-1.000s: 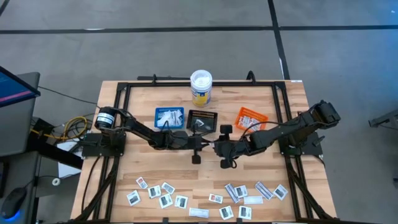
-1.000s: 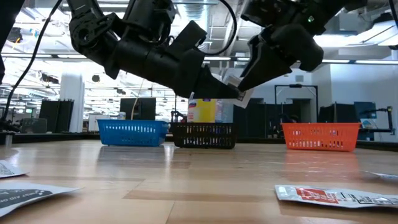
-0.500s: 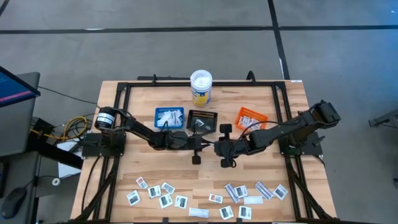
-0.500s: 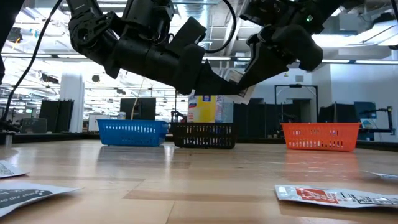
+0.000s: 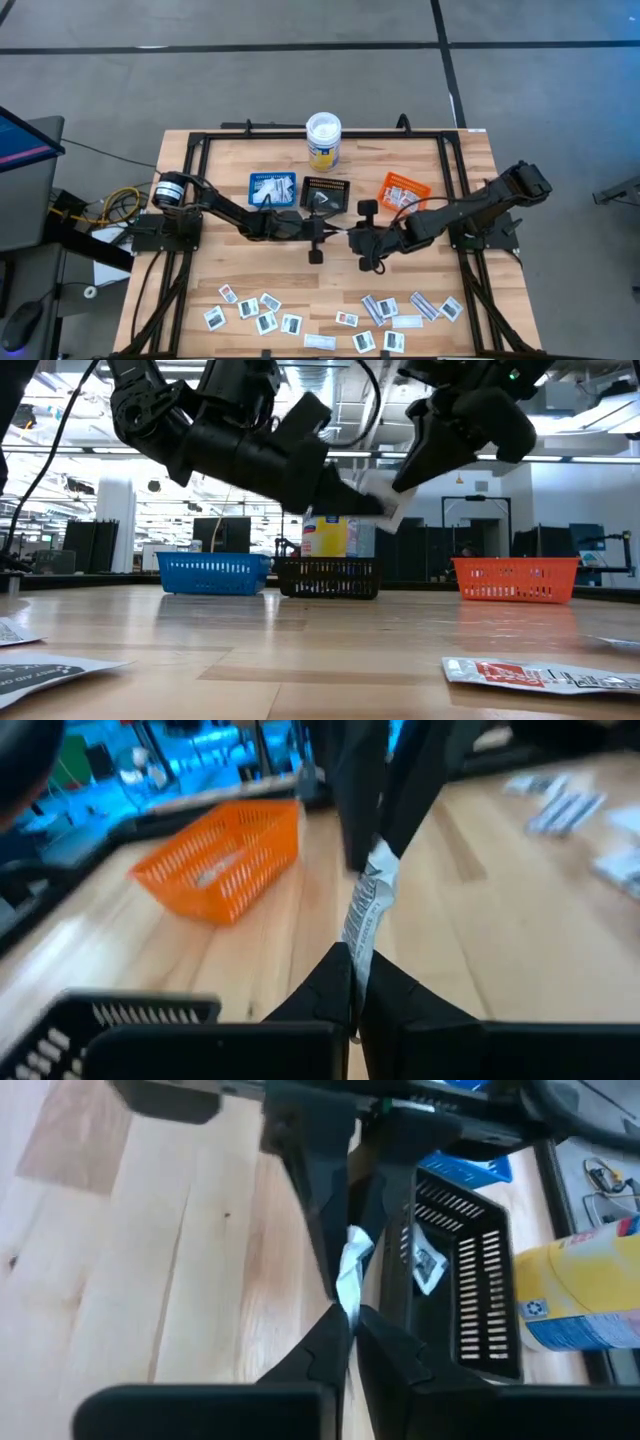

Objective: Pick & Place First Aid Supplies
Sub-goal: Put the black towelette pack into the black bin

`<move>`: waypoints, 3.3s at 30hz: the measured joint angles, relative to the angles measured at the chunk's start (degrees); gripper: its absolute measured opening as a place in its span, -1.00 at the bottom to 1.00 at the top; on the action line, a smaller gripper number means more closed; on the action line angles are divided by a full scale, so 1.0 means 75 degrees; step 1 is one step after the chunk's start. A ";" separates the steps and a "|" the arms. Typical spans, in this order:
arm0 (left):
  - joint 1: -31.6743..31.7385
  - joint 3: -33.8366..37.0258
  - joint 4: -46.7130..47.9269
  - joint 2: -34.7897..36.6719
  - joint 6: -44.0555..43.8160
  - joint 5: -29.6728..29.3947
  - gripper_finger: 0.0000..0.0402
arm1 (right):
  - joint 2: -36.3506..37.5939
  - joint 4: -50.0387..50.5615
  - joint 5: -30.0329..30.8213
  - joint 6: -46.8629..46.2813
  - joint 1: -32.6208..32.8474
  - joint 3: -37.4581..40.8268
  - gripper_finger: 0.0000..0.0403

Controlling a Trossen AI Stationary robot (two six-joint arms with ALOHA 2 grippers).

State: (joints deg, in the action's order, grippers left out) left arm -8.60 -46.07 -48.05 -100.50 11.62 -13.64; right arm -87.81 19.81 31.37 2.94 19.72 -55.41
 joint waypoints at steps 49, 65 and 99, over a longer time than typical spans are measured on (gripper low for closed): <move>-0.0003 -0.0008 -0.0460 -0.0005 -0.0070 0.0021 -0.95 | -0.0181 -0.0917 0.0170 0.0087 -0.0077 0.0014 -0.87; -0.0006 -0.0046 -0.0523 0.0013 -0.0069 0.0064 -0.95 | -0.0181 0.0592 0.1237 -0.0178 0.0565 -0.0733 -0.97; 0.0006 0.0012 0.0043 -0.0019 -0.0067 -0.0447 -0.96 | -0.0198 0.1587 0.0807 -0.1111 0.0466 -0.0799 -0.86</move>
State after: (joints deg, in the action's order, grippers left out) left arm -8.56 -45.98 -47.72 -100.64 11.11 -16.99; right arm -89.30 31.71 37.42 -5.40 23.22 -61.41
